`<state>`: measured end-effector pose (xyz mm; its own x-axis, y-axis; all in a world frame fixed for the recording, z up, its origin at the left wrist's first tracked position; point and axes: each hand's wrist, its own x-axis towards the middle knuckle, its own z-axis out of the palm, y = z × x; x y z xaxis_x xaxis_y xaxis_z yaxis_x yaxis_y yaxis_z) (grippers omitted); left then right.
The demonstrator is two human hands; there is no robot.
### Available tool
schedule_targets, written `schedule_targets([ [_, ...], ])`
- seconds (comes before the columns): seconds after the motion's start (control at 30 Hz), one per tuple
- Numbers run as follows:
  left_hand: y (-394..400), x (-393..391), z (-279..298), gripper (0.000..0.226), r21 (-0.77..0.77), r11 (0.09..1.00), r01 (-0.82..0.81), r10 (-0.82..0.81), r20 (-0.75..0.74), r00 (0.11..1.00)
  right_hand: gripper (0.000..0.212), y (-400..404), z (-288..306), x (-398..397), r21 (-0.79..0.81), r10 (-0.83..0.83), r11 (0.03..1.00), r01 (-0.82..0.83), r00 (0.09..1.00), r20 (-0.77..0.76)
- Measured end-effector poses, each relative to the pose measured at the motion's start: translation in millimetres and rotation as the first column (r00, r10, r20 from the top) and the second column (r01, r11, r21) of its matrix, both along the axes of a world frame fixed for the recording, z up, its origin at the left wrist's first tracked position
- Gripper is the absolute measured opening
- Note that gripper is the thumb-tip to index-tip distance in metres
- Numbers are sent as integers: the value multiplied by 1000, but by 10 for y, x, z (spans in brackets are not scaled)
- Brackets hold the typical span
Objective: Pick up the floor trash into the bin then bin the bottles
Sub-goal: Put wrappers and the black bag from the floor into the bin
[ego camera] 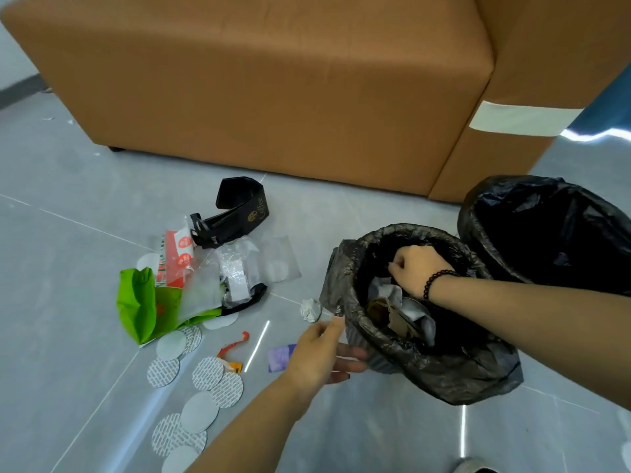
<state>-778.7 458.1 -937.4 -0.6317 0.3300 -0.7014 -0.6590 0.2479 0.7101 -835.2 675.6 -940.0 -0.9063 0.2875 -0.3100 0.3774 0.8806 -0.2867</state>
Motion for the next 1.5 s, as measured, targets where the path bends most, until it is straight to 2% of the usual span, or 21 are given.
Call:
schedule_targets([
  [0.2,-463,-41,-232,20,-157,975,-156,162,24,987,16,-377,561,126,-41,43,998,-53,977,-210],
  [0.3,-823,-2,-386,17,-212,944,-251,259,9,966,16,-847,792,237,-116,103,983,-143,948,-301],
  [0.4,-1131,66,-551,17,-247,912,-328,343,19,939,14,-1308,868,344,-142,188,959,-244,928,-322],
  [0.5,-1421,124,-691,18,-291,870,-399,422,21,906,14,-1703,713,427,-139,295,929,-343,913,-283],
  [0.63,-1724,186,-886,23,-382,810,-445,473,-22,881,15,-2039,267,371,-106,381,912,-396,915,-132],
  [0.7,-1832,214,-968,34,-441,786,-433,454,-63,889,16,-2145,16,305,-94,361,927,-364,931,-54],
  [0.9,-2172,274,-1267,37,-614,680,-400,375,-178,910,9,-2444,-807,194,-176,211,964,-197,975,65],
  [1.07,-2320,436,-1476,59,-728,603,-326,341,-135,930,25,-2398,-1250,268,-130,195,975,-180,975,111],
  [1.17,-2327,663,-1599,69,-792,548,-269,253,-150,956,38,-2251,-1395,258,-101,203,977,-190,969,141],
  [1.27,-2289,828,-1673,59,-797,544,-262,196,-183,963,47,-2126,-1509,245,-117,195,977,-177,967,164],
  [1.37,-2282,811,-1704,47,-779,555,-291,229,-193,954,52,-2084,-1579,274,-60,224,974,-217,956,191],
  [1.5,-2227,736,-1640,31,-697,612,-373,329,-205,922,40,-2086,-1632,357,8,202,978,-207,962,185],
])
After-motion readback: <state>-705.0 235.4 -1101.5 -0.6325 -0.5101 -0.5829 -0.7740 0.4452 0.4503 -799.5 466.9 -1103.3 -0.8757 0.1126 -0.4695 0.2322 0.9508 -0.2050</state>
